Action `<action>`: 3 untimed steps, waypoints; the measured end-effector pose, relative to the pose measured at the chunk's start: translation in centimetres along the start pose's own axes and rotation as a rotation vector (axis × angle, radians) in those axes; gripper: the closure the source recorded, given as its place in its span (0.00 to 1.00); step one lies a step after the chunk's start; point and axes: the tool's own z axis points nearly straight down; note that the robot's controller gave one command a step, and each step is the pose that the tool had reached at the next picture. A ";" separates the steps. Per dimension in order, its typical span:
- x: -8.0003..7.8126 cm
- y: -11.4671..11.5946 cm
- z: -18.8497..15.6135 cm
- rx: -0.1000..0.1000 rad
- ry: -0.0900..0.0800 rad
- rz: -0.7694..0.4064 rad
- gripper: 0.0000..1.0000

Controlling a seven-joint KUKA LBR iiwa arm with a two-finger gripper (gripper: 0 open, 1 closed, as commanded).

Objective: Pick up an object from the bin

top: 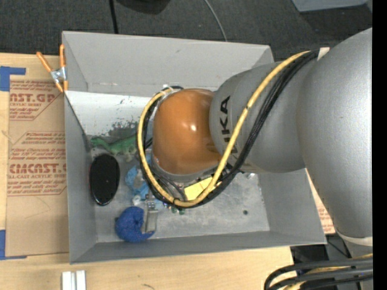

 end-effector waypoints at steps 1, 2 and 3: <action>-0.2 -0.1 -0.4 -0.002 -0.007 0.003 0.00; -0.1 -0.1 3.9 -0.002 -0.012 -0.140 0.00; -0.1 -0.1 9.1 -0.003 -0.014 -0.216 0.00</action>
Offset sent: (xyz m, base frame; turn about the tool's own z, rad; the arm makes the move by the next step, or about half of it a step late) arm -0.0042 -0.0040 -0.0893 -0.2805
